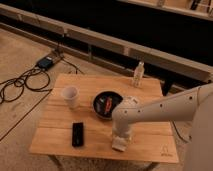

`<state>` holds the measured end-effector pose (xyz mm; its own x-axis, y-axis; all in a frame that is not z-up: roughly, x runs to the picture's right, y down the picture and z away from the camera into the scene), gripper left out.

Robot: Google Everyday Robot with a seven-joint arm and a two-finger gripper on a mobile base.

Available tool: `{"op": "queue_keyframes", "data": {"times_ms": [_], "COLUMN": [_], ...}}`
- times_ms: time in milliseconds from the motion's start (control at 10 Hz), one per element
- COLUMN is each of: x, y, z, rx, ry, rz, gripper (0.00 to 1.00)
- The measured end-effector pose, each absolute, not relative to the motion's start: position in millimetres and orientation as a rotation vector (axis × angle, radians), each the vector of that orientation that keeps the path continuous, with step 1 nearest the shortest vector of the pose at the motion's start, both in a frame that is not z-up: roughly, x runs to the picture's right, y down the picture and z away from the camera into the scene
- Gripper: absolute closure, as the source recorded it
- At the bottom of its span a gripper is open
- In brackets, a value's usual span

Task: Place the white sponge in the ceramic cup

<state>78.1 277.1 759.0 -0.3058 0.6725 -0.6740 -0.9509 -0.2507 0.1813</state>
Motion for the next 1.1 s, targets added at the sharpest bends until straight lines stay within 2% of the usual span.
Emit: {"op": "queue_keyframes", "data": {"times_ms": [1100], "x": [80], "y": [288], "z": [776], "rx": [-0.543], "ry": [0.695], "rz": [1.766], "gripper": [0.35]}}
